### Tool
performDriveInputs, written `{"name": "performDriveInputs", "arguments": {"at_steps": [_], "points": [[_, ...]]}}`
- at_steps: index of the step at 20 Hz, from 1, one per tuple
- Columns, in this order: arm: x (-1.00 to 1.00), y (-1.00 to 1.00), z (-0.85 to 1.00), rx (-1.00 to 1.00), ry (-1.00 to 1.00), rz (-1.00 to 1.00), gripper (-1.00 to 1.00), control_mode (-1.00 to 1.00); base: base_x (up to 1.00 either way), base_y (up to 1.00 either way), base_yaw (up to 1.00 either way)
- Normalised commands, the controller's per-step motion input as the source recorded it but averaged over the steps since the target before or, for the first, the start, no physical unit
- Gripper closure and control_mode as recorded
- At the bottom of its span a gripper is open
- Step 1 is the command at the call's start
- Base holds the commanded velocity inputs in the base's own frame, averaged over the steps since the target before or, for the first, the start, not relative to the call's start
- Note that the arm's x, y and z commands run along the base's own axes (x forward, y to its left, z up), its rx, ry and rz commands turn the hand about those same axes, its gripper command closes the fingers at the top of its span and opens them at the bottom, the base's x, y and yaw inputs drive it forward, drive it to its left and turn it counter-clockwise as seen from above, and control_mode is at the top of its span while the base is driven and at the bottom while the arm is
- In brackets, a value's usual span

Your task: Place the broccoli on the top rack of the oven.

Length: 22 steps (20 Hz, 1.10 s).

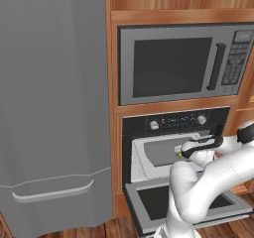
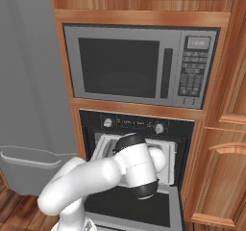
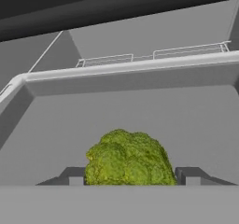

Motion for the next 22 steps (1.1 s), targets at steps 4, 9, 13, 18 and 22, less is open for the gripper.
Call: {"name": "performDriveInputs", "arguments": {"at_steps": [4,9,13,18,22], "points": [[0.02,0.00,-0.06,0.00,0.02,0.00,-1.00,-1.00,0.00,0.00,0.00],[-0.01,-0.01,0.00,0.00,0.00,0.00,-1.00,-1.00,0.00,0.00,0.00],[-0.03,-0.12,0.01,0.00,0.00,-0.02,-1.00,-1.00,0.00,0.00,0.00],[-0.21,-0.24,0.27,0.04,0.00,-0.04,-1.00,-1.00,0.00,0.00,0.00],[-0.31,-0.03,0.74,0.05,-0.01,0.00,-1.00,-1.00,0.00,0.00,0.00]]}}
